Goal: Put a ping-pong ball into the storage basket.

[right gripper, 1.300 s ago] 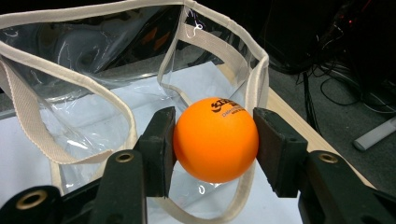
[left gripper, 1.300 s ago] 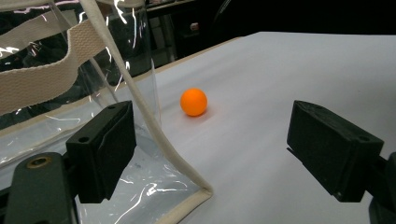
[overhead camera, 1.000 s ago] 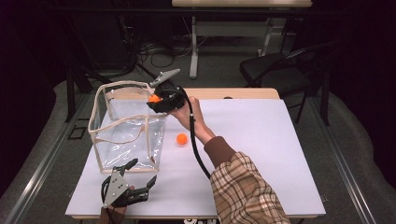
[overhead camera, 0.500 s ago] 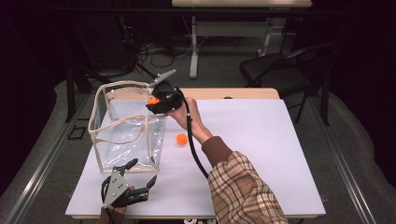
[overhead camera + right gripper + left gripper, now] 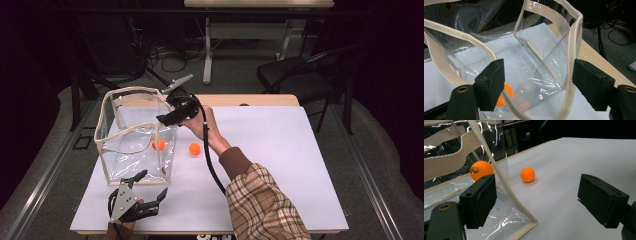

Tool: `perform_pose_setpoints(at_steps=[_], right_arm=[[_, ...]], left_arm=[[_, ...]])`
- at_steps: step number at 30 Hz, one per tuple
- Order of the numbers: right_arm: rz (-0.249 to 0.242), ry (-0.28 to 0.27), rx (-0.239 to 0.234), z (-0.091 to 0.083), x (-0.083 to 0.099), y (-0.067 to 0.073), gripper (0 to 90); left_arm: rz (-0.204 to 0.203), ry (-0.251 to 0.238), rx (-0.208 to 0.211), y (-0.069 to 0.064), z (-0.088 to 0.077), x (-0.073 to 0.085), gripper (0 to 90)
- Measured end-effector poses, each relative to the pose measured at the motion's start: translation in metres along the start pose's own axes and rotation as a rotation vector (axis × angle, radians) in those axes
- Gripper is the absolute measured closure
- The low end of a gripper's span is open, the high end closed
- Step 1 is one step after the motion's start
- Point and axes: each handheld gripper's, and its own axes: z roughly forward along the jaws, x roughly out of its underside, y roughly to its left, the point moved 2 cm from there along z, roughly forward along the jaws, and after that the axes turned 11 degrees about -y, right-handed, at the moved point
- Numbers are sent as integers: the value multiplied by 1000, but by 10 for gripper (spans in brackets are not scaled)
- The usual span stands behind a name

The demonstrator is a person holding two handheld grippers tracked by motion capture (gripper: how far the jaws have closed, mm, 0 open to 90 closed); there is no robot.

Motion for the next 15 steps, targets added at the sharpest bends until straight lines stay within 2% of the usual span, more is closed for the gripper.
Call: perform_pose_setpoints(at_steps=[6, 11, 15], right_arm=[[13, -21, 4, -15, 6, -5, 160], [26, -44, -12, -29, 11, -9, 134], [19, -42, -7, -39, 16, -10, 110]], left_arm=[[0, 1, -1, 0, 0, 0, 156], [0, 1, -1, 0, 0, 0, 156], [0, 1, 0, 0, 0, 0, 156]])
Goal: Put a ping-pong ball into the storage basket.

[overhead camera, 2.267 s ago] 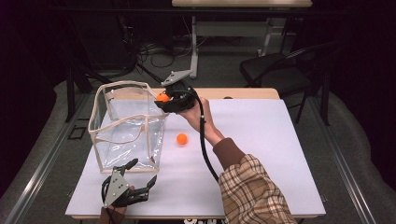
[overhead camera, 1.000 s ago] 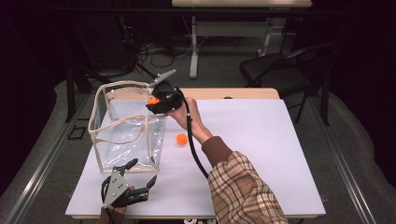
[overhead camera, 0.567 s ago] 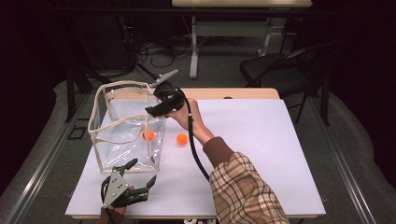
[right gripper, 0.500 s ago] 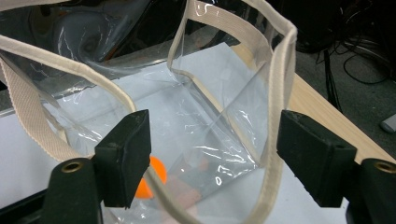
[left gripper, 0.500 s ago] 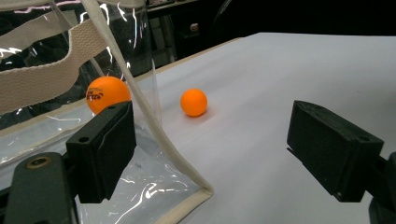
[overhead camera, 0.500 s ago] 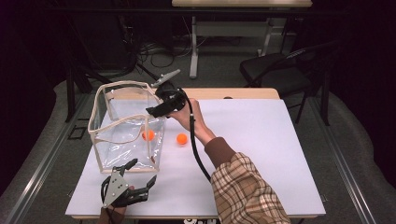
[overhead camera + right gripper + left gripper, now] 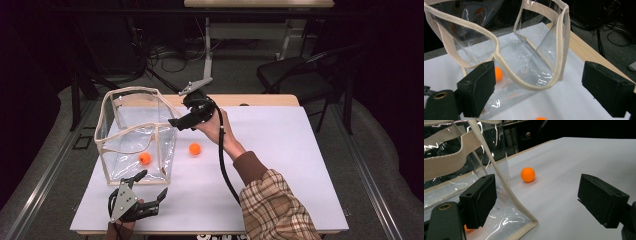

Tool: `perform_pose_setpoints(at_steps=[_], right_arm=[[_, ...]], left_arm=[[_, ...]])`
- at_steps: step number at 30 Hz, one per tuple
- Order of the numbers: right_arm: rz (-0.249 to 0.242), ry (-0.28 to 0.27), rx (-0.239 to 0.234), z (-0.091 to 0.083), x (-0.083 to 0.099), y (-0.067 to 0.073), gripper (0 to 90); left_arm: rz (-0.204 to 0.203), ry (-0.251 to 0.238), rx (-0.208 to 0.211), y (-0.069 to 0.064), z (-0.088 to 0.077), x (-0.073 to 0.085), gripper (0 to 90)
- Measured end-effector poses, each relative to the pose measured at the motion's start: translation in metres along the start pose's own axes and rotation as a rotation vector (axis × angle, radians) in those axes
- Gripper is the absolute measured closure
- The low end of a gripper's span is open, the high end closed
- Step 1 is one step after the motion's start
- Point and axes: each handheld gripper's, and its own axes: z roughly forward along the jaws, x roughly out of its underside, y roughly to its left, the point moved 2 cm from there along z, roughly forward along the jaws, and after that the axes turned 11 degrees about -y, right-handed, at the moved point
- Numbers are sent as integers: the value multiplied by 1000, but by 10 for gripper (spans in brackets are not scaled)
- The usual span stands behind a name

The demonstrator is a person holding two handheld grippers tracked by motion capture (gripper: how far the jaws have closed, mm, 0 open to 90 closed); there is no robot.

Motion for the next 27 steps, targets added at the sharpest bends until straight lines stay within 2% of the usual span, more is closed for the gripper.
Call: perform_pose_setpoints(at_steps=[10, 14, 19, 27], right_arm=[[-17, 6, -6, -26, 28, 6, 59], [-21, 5, 7, -39, 48, 8, 54], [-17, 32, 23, -52, 75, 9, 44], [11, 55, 27, -68, 114, 13, 37]], left_arm=[[-1, 1, 2, 0, 1, 0, 156], [0, 0, 2, -1, 0, 0, 156], [2, 3, -4, 0, 0, 0, 156], [0, 7, -8, 0, -1, 1, 156]])
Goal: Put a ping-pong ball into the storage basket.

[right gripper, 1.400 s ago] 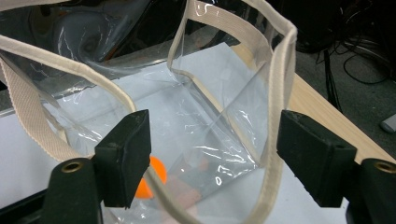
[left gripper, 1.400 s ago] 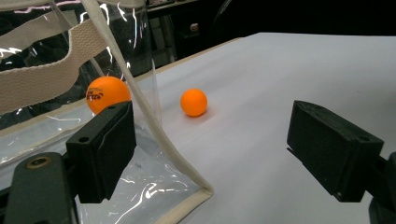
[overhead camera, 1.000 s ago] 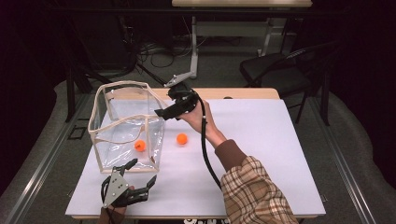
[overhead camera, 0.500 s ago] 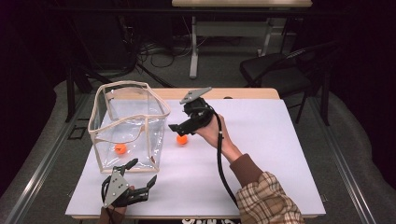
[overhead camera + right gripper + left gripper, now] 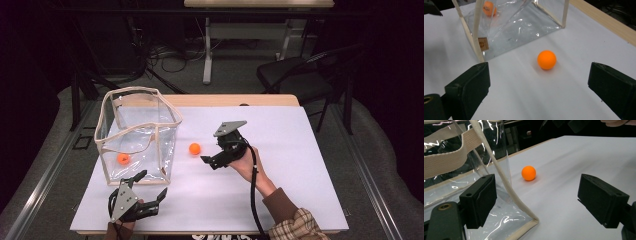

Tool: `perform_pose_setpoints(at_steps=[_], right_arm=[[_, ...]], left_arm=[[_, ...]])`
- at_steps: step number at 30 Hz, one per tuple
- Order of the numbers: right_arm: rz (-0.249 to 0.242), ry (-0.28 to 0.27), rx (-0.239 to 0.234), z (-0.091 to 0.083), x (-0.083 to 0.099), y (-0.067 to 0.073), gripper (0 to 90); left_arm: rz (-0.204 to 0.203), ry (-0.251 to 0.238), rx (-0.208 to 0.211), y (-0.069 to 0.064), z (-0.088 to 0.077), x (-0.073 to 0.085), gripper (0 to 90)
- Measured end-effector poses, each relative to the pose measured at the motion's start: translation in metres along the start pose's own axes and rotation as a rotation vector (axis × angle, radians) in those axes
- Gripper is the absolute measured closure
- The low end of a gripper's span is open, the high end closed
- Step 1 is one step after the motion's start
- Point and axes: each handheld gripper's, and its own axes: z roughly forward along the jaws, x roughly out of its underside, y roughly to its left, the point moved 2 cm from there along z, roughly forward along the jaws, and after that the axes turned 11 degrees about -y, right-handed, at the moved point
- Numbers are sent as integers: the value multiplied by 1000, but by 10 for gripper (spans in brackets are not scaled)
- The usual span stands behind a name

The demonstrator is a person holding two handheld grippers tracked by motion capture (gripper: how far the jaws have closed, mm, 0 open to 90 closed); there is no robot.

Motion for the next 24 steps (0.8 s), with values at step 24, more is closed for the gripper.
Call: perform_pose_setpoints(at_steps=[24], right_arm=[[22, 24, 48, -26, 56, 13, 7]], left_arm=[[3, -2, 1, 0, -1, 0, 156]])
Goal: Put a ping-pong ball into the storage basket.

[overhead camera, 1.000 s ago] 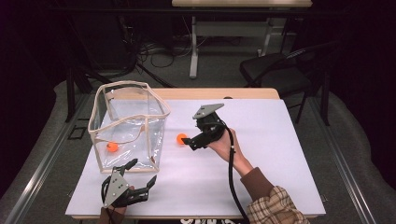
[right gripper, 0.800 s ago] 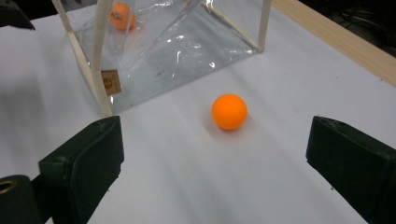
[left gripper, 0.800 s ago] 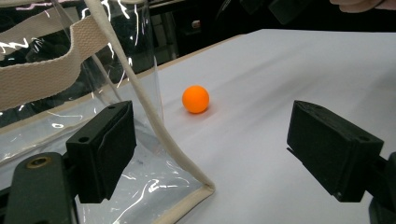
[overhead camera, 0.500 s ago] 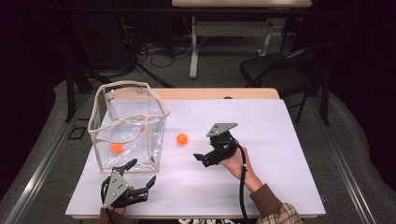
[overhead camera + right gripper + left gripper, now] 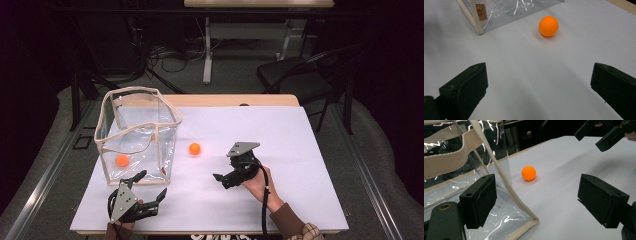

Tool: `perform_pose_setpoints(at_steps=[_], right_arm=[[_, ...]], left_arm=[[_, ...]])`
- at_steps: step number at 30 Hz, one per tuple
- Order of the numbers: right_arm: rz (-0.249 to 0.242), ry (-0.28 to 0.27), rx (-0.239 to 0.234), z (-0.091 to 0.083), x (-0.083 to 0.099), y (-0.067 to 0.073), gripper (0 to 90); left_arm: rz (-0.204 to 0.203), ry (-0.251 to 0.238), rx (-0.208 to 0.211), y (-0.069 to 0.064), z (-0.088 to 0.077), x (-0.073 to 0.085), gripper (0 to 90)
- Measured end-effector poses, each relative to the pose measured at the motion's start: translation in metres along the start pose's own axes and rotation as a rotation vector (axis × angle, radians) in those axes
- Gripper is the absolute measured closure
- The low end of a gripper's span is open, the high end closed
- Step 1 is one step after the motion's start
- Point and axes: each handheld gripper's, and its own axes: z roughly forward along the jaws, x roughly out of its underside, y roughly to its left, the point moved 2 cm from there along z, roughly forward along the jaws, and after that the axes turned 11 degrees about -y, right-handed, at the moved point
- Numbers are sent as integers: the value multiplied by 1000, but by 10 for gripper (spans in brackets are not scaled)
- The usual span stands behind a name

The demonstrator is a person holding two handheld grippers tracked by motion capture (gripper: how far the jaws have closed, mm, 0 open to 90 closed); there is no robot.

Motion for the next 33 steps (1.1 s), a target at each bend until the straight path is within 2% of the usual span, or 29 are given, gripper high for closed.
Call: perform_pose_setpoints(at_steps=[11, 20, 27, 33], right_arm=[[10, 6, 19, -3, 9, -3, 6], [20, 28, 26, 3, 16, -5, 0], [-4, 36, 40, 8, 16, -6, 0], [-2, 39, 34, 12, 13, -7, 0]], left_arm=[[1, -1, -1, 0, -1, 0, 156], [4, 1, 4, 0, -1, -1, 156], [-1, -2, -1, 0, -1, 0, 156], [0, -2, -1, 0, -1, -1, 156]])
